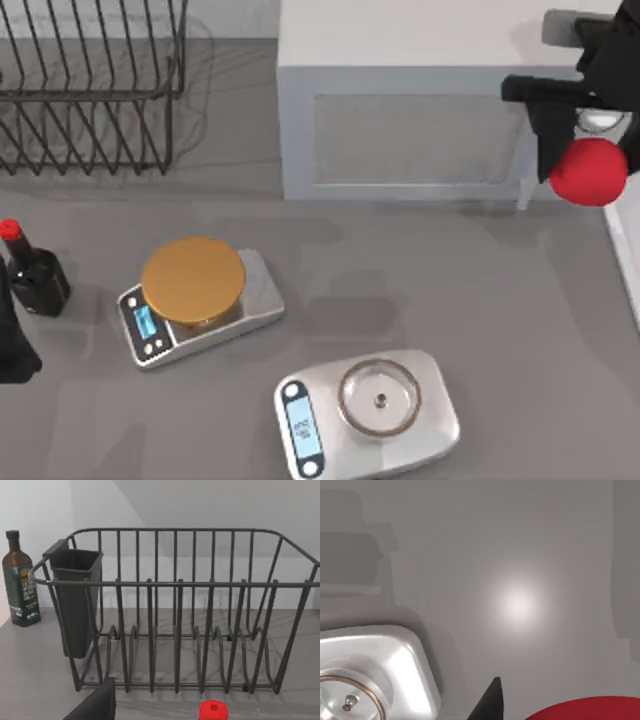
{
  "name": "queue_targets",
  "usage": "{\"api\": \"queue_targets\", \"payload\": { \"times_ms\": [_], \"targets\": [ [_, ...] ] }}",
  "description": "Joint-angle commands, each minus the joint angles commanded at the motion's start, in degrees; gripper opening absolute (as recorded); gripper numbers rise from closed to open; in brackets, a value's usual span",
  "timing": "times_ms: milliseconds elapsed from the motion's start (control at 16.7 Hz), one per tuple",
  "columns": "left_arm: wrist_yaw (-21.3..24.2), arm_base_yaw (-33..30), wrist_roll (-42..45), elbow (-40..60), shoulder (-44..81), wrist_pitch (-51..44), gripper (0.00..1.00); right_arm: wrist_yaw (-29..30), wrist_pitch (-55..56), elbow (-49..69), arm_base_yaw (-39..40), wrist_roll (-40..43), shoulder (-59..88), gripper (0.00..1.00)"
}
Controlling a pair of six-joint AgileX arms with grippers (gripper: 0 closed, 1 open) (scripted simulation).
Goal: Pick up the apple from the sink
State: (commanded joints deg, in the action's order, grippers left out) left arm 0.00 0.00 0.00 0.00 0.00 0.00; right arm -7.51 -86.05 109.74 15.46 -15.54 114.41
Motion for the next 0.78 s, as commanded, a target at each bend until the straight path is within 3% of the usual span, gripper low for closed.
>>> {"api": "queue_targets", "payload": {
  "times_ms": [360, 780],
  "targets": [
    [0.00, 0.00, 0.00, 0.00, 0.00, 0.00, 1.00, 5.87, 2.87, -2.65, 15.52, -15.66, -0.50, 0.00],
    [0.00, 0.00, 0.00, 0.00, 0.00, 0.00, 1.00, 7.39, 3.41, -3.09, 17.26, -18.38, -0.40, 0.00]
  ]
}}
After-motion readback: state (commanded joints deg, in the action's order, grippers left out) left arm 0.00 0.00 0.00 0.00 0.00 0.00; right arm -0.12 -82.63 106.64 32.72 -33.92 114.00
